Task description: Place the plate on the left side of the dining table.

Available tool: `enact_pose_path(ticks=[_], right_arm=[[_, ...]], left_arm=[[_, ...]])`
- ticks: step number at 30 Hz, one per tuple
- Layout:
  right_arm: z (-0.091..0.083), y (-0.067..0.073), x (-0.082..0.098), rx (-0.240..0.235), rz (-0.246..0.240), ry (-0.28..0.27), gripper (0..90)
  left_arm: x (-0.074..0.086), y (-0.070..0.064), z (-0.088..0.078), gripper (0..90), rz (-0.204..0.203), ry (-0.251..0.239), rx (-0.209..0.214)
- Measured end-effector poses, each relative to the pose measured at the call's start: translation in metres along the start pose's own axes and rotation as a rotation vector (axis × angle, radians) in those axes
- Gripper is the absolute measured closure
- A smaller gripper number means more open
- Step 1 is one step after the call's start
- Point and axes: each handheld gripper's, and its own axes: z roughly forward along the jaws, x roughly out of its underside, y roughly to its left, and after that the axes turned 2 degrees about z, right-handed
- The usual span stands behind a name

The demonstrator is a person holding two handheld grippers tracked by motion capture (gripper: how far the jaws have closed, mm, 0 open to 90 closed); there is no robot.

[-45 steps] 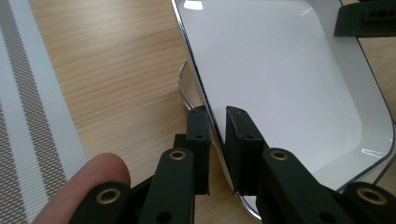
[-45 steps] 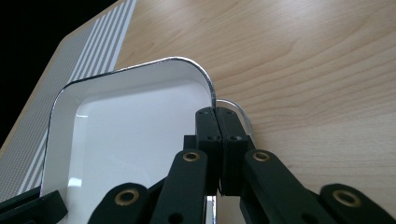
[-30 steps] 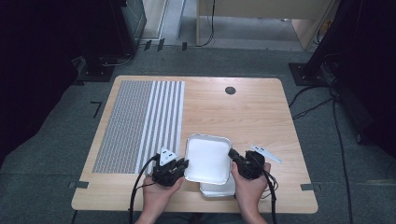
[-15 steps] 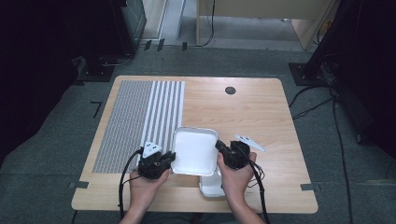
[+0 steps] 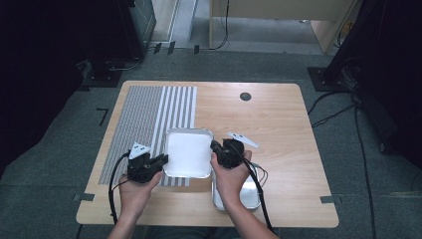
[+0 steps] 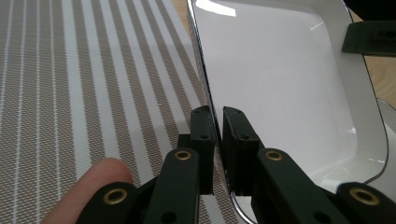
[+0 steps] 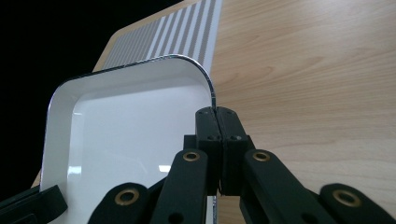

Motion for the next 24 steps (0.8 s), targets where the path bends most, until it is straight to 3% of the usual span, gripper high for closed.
enact_pose_path(ticks=[9, 15, 24], right_arm=[[0.025, 0.016, -0.003, -0.025, 0.002, 0.021, 90.0], [0.051, 0.031, -0.006, -0.039, 0.002, 0.038, 90.0], [0.083, 0.048, -0.016, -0.04, 0.014, 0.071, 90.0]], left_arm=[[-0.008, 0.023, -0.002, 84.8, -0.018, 0.004, -0.039], [-0.018, 0.048, 0.0, 85.6, -0.031, 0.014, -0.072], [-0.029, 0.074, 0.007, 86.5, -0.048, 0.025, -0.1]])
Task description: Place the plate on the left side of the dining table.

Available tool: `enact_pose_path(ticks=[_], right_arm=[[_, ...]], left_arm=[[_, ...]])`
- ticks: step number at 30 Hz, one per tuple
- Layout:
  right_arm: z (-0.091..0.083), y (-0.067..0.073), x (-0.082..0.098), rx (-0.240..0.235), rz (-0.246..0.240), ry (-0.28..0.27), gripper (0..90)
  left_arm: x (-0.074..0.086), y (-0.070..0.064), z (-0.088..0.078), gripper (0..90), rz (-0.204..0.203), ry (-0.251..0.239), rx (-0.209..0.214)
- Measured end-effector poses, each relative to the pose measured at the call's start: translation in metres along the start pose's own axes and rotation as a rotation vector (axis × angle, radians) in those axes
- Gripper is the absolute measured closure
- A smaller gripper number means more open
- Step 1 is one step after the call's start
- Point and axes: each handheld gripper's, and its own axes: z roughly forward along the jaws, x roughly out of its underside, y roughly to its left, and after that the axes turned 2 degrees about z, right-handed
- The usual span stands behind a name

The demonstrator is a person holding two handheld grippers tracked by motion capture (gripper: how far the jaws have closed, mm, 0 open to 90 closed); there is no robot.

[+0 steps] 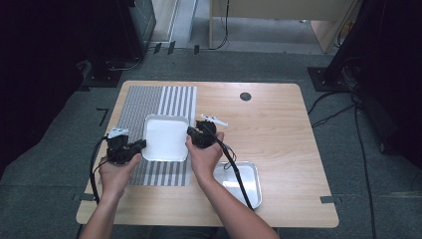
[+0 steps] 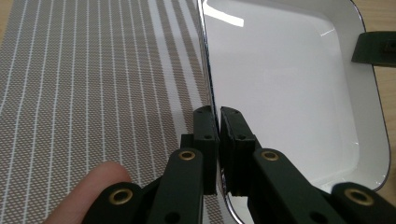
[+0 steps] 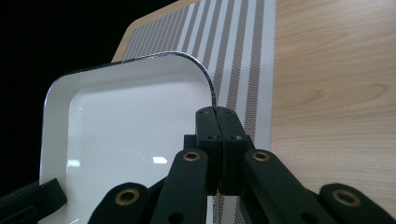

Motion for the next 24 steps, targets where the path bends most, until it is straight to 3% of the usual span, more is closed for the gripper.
enact_pose_path(ticks=[11, 17, 21, 24], right_arm=[[0.044, 0.014, -0.01, 0.016, 0.011, 0.054, 90.0], [0.061, 0.022, -0.014, 0.032, -0.001, 0.069, 90.0], [0.08, 0.03, -0.016, 0.05, -0.008, 0.084, 90.0], [0.09, 0.032, -0.016, 0.056, -0.007, 0.091, 90.0]], left_arm=[[-0.013, 0.036, 0.019, 87.6, -0.022, 0.026, -0.049], [-0.016, 0.052, 0.029, 88.1, -0.05, 0.036, -0.054], [-0.019, 0.068, 0.038, 88.9, -0.091, 0.036, -0.061], [-0.021, 0.076, 0.043, 89.3, -0.095, 0.046, -0.065]])
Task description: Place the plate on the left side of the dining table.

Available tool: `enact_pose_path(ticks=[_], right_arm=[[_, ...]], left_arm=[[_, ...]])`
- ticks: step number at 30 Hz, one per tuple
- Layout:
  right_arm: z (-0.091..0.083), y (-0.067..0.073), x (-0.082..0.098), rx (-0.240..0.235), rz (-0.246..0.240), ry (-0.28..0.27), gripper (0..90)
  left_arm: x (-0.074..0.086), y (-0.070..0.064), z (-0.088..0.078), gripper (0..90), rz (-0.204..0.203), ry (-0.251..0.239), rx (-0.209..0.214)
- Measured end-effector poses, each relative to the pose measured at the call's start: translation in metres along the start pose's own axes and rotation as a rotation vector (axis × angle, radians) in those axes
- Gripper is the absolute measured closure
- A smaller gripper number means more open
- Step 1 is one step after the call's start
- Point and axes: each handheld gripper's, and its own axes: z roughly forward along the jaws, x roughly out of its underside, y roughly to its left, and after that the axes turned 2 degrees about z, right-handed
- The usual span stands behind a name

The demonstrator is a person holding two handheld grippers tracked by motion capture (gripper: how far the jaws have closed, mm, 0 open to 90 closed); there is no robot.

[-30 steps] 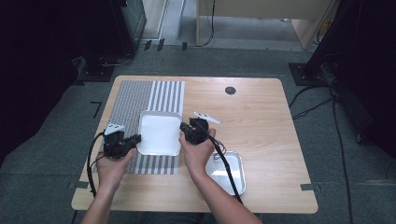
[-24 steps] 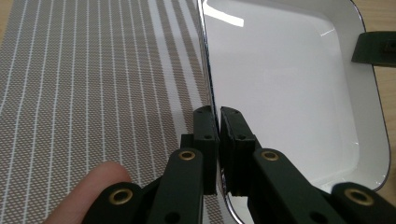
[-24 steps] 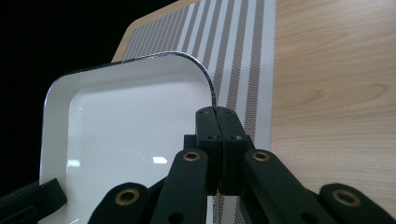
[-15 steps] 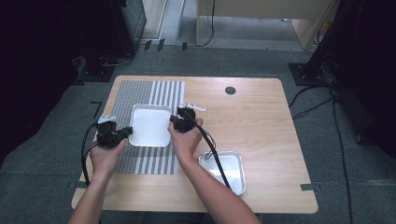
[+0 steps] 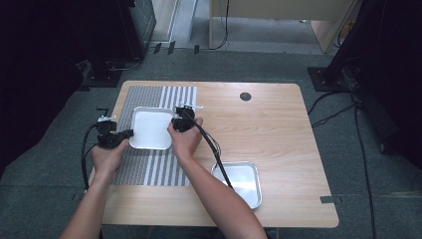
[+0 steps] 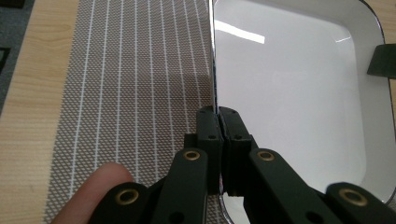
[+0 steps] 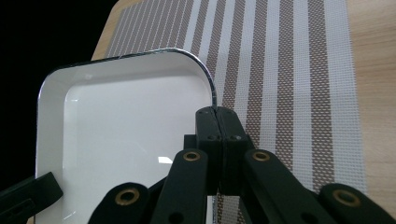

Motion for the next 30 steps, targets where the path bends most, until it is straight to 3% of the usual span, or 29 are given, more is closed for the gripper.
enact_pose_path(ticks=[16, 22, 30], right_arm=[[0.032, 0.005, -0.009, 0.043, 0.01, 0.024, 90.0], [0.038, 0.007, -0.012, 0.061, -0.019, 0.014, 90.0], [0.042, 0.004, -0.017, 0.071, -0.04, 0.011, 90.0]], left_arm=[[-0.009, 0.015, 0.023, 89.4, -0.028, 0.026, -0.021], [-0.009, 0.016, 0.03, 89.2, -0.053, 0.031, -0.022], [-0.01, 0.013, 0.035, 88.6, -0.055, 0.036, -0.026]])
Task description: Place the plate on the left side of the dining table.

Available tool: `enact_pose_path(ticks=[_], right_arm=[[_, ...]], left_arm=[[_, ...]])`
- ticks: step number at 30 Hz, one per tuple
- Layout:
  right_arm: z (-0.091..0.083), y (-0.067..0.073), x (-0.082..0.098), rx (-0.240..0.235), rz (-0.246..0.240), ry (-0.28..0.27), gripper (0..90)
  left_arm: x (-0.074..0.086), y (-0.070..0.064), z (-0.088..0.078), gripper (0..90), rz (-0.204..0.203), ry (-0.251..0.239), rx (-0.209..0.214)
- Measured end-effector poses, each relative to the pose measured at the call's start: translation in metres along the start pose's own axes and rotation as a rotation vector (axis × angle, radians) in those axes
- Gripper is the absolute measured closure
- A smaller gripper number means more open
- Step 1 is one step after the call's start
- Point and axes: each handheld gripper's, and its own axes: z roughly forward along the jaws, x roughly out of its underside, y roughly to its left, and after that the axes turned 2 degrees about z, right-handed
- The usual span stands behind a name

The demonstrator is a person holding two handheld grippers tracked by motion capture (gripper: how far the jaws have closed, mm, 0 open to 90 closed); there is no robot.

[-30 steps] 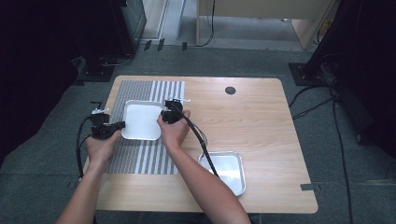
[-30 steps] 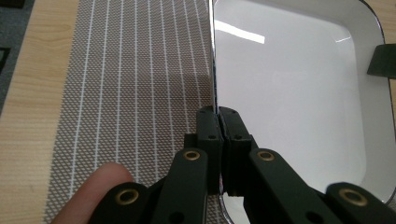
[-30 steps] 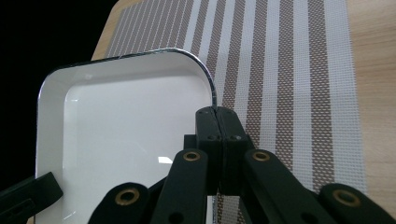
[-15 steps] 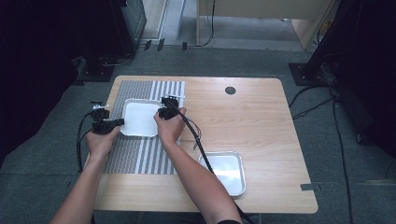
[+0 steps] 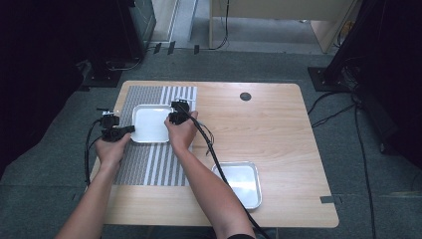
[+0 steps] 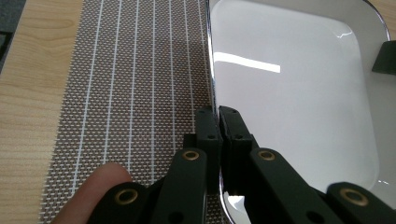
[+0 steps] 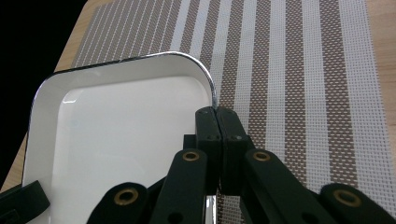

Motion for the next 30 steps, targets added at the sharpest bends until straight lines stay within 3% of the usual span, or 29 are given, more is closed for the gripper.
enact_pose_path(ticks=[7, 21, 30], right_arm=[[0.0027, -0.0005, -0.0011, -0.002, -0.015, 0.008, 90.0], [0.0066, -0.0022, 0.0007, 0.0, -0.041, 0.013, 89.5], [0.0092, -0.0008, 0.0054, -0.001, -0.048, 0.035, 88.3]], left_arm=[[0.0013, -0.0007, 0.0017, 87.7, 0.012, 0.008, -0.01], [0.0018, 0.0015, 0.0026, 87.7, -0.006, 0.013, 0.001], [0.0028, 0.0046, 0.0043, 87.1, -0.009, 0.031, -0.016]])
